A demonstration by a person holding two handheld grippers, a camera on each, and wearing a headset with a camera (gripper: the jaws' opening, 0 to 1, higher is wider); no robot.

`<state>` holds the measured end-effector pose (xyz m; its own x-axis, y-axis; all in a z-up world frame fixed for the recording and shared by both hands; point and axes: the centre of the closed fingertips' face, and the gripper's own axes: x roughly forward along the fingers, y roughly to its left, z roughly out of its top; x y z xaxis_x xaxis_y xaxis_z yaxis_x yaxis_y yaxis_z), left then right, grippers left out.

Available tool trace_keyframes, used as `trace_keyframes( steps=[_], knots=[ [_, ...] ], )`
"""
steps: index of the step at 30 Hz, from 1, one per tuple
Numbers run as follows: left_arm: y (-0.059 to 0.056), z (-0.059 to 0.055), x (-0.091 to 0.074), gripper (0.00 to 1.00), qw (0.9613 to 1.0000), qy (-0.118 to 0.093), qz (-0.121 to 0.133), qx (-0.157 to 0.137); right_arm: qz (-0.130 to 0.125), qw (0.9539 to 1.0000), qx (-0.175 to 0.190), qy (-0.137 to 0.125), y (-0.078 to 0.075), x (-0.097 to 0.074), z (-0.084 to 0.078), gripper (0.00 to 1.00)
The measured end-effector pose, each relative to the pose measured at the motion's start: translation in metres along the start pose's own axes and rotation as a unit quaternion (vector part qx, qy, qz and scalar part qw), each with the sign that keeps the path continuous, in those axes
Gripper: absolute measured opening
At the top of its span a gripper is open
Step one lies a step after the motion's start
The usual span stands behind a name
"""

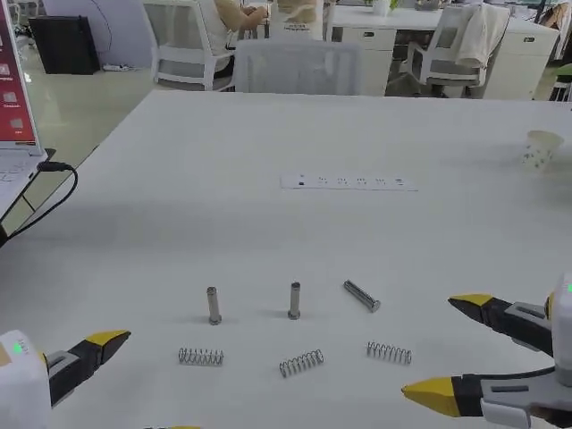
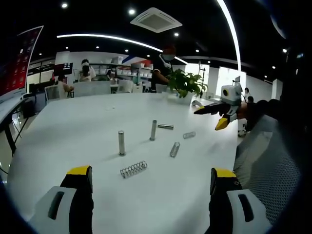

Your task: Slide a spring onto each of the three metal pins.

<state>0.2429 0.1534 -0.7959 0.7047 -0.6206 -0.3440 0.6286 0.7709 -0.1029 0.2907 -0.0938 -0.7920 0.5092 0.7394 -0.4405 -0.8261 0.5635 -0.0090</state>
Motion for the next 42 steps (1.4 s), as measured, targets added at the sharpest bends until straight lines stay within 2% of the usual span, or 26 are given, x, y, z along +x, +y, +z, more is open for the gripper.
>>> trace_keyframes(
  steps=[15,20,28,31,42],
  knots=[
    [-0.001,-0.003,-0.002,0.98,1.0000,-0.002,0.007,-0.005,0.002,1.0000,-0.001,-0.003,-0.001,0.001,0.004,0.86],
    [0.001,-0.002,-0.003,0.98,0.9999,-0.003,0.010,-0.007,-0.003,1.0000,0.001,0.001,-0.009,0.000,0.009,0.84],
    [-0.001,-0.002,-0.003,0.98,0.9999,-0.004,0.008,-0.008,0.000,0.9998,-0.017,0.013,-0.016,0.001,0.019,0.80],
    [0.000,-0.002,-0.003,0.98,0.9999,-0.003,0.008,-0.008,0.000,0.9997,-0.021,0.015,-0.020,0.004,0.027,0.78],
    [0.002,-0.002,-0.007,0.97,0.9999,-0.005,0.012,-0.009,-0.007,0.9987,-0.037,0.033,-0.035,0.020,0.040,0.72]
  ],
)
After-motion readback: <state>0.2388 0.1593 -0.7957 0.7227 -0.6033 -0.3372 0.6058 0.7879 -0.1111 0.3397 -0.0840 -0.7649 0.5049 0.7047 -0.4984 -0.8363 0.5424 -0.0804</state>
